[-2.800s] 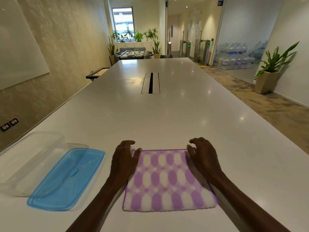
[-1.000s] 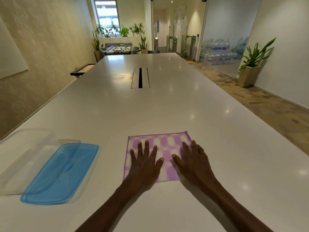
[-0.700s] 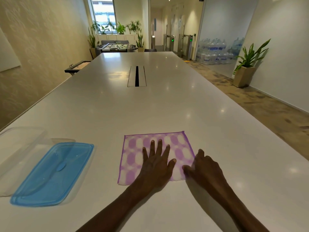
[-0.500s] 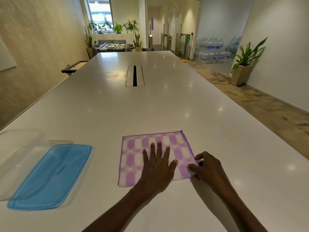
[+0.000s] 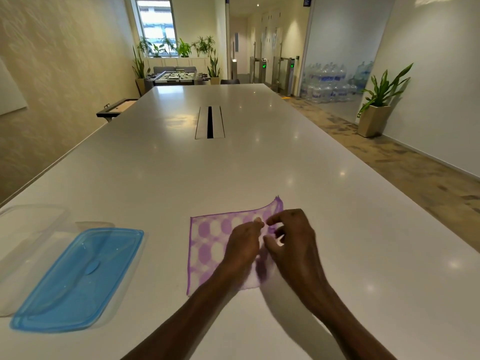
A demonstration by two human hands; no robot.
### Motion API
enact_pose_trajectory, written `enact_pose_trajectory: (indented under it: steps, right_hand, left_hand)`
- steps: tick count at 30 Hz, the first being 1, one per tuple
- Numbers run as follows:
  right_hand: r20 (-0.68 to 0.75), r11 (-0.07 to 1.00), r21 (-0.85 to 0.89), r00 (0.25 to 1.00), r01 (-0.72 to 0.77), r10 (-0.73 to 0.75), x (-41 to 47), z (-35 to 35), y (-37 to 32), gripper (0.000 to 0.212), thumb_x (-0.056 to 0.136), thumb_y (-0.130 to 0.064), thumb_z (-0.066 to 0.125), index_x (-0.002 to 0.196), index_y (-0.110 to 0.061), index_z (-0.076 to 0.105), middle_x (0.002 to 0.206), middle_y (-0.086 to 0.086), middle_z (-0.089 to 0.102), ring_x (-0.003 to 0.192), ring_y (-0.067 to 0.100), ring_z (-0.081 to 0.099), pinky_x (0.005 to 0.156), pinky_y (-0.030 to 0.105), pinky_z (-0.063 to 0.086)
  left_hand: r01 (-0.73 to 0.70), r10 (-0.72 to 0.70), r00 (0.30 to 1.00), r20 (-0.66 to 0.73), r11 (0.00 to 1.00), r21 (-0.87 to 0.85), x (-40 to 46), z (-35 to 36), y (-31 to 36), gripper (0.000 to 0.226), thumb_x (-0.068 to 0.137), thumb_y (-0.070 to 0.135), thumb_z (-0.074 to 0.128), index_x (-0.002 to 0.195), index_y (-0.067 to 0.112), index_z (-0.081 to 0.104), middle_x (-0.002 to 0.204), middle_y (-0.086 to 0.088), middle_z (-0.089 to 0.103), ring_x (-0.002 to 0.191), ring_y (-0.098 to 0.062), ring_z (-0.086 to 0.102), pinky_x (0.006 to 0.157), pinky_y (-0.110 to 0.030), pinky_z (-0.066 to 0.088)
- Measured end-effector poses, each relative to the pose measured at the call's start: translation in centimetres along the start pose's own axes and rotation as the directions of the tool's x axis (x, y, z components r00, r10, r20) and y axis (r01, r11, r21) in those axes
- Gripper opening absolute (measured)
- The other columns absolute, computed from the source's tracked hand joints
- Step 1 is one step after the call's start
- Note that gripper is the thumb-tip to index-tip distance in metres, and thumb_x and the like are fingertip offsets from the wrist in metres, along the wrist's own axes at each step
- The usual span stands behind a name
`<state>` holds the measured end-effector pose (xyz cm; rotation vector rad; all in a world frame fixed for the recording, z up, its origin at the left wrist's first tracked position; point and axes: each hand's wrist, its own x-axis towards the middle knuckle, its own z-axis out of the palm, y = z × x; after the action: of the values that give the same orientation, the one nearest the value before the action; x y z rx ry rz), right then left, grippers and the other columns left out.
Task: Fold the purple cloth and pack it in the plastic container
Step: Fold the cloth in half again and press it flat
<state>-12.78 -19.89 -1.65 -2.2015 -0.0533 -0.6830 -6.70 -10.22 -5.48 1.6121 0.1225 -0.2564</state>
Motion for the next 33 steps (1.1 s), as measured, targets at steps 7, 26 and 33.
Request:
enact_pose_trajectory:
  steps: [7,26,33]
  right_hand:
    - [0.237,0.983,0.081,0.954,0.167,-0.181,-2.6,4.5,-4.0,0.021,0.089,-0.004,0.06,0.109,-0.01,0.056,0.11,0.001,0.049,0.09,0.016,0.055,0.073,0.019,0.045]
    - [0.379,0.985,0.138,0.914,0.101,-0.147,-4.7,10.4,-4.1,0.032,0.088,-0.002,0.059,0.115,-0.018,0.054,0.101,0.002,0.064,0.09,0.019,0.06,0.077,0.026,0.046]
    - [0.337,0.978,0.174,0.925,0.12,-0.173,-5.4,11.1,-4.3,0.035,0.09,-0.004,0.058,0.119,-0.023,0.054,0.109,-0.007,0.055,0.094,0.009,0.055,0.078,0.011,0.043]
  left_hand:
    - [0.243,-0.156,0.961,0.228,0.872,-0.425,3.2,-6.3,3.3,0.052,0.092,0.053,0.051,0.091,0.006,0.073,0.075,-0.01,0.075,0.065,-0.021,0.073,0.054,-0.027,0.058]
    - [0.019,0.014,0.983,-0.185,0.984,0.175,7.3,-15.1,0.4,0.022,0.084,0.023,0.071,0.08,0.001,0.073,0.076,-0.014,0.07,0.065,-0.022,0.062,0.065,-0.031,0.051]
    - [0.047,-0.038,0.981,-0.191,0.998,0.042,7.2,-15.5,0.2,0.018,0.088,0.012,0.067,0.091,-0.005,0.068,0.072,-0.011,0.069,0.049,-0.01,0.066,0.045,-0.017,0.05]
